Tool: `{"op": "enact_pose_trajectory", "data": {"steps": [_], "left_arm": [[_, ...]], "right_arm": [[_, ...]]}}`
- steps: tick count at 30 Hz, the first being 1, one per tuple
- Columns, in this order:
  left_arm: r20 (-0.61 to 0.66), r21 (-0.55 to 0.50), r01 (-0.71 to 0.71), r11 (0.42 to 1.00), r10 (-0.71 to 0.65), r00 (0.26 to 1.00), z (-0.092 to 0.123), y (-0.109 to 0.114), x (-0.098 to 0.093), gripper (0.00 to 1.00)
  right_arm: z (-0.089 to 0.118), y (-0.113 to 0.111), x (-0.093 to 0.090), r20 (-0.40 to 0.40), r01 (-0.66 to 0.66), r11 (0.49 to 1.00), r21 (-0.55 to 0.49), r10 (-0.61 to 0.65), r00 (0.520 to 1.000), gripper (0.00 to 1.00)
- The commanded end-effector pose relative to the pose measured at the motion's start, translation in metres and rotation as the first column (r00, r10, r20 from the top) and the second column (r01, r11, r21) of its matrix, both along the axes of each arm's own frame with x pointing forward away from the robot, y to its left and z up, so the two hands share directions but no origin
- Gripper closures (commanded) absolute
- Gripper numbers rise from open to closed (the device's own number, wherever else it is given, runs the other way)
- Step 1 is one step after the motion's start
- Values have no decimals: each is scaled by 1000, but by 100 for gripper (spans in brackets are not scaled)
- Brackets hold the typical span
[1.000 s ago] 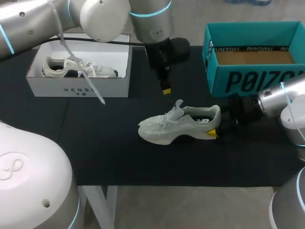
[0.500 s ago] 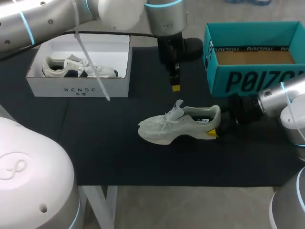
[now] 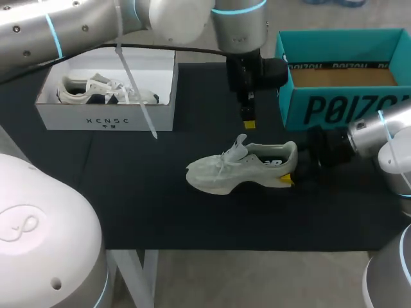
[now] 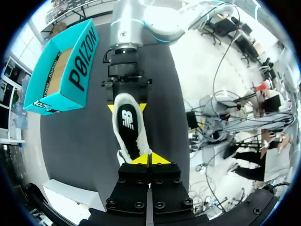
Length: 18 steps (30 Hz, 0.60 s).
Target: Take the shoe out of the shoebox, open the shoe tongue, remove and reinsert the insole, then place the shoe into the shoebox
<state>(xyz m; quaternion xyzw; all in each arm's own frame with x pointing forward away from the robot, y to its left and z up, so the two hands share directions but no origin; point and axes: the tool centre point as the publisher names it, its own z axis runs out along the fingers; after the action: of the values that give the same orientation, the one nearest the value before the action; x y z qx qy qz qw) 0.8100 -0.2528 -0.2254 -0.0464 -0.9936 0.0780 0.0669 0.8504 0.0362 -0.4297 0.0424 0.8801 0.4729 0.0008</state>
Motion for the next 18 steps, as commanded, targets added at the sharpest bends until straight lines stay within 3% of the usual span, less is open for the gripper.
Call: {"op": "enact_pose_trajectory", "data": {"steps": [1,5,18], "left_arm": [[17,-1,26,1000,-26,1000,-15,-18,3,100],[19,-68,71,995,-70,997,-27,-27,4,100],[70,-7,65,998,-65,995,-65,-47,11,100]], "right_arm": [[-4,0,-1,0,1,1000,-4,-1,1000,100],[-4,0,-1,0,1,1000,-4,-1,1000,100],[-4,0,-1,0,1,1000,-4,-1,1000,100]]}}
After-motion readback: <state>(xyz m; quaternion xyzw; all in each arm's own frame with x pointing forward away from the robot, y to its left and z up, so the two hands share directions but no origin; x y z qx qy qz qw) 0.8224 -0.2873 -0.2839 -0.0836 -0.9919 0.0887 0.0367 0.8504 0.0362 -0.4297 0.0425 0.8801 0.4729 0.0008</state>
